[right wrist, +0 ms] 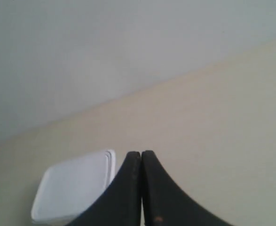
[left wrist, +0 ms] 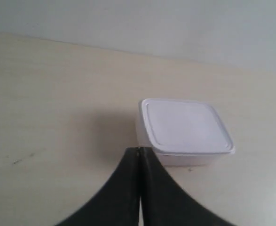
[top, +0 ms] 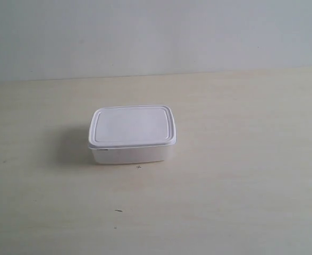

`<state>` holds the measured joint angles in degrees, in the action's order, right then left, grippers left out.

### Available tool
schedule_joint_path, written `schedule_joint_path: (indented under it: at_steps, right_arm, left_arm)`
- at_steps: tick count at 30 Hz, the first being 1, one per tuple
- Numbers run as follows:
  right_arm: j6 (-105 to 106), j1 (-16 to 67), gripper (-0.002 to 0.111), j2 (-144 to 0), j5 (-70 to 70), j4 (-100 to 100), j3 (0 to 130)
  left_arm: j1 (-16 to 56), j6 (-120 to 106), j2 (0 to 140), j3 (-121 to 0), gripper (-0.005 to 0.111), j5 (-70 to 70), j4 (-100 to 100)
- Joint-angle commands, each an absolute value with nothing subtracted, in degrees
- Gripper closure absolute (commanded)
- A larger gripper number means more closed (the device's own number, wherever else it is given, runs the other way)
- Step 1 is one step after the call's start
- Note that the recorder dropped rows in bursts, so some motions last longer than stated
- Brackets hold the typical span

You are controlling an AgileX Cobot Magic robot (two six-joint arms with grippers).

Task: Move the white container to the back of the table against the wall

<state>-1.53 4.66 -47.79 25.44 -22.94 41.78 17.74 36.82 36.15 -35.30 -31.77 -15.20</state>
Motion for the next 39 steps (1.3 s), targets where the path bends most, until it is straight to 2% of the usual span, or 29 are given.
schedule_joint_path:
  at_steps: [1, 9, 14, 18, 29, 39]
  right_arm:
    - [2.4, 4.7, 0.108, -60.8, 35.0, -14.9, 50.7]
    - [6.4, 4.7, 0.108, -74.0, 41.3, -22.3, 57.1]
    - [6.2, 4.7, 0.108, -78.5, 46.3, -24.7, 58.7]
    - [6.3, 7.8, 0.108, -80.8, 48.3, -24.9, 60.7]
    - [4.7, 22.2, 0.108, -91.5, 48.3, -25.4, 67.4]
    - [6.2, 25.3, 0.108, -100.2, 45.6, -28.3, 67.4]
  left_arm:
    - [17.7, 27.2, 48.4, -44.0, 0.107, -37.2, -14.3]
    - [17.7, 13.4, 62.3, -48.3, 0.107, -37.0, -1.2]
    - [18.0, -3.2, 66.1, -48.3, 0.107, -37.4, 16.3]
    - [18.9, -13.1, 67.6, -48.3, 0.107, -37.0, 29.0]
    - [18.9, -13.2, 77.0, -48.3, 0.107, -37.0, 33.5]
    - [18.9, -13.2, 87.6, -48.3, 0.107, -31.9, 36.6]
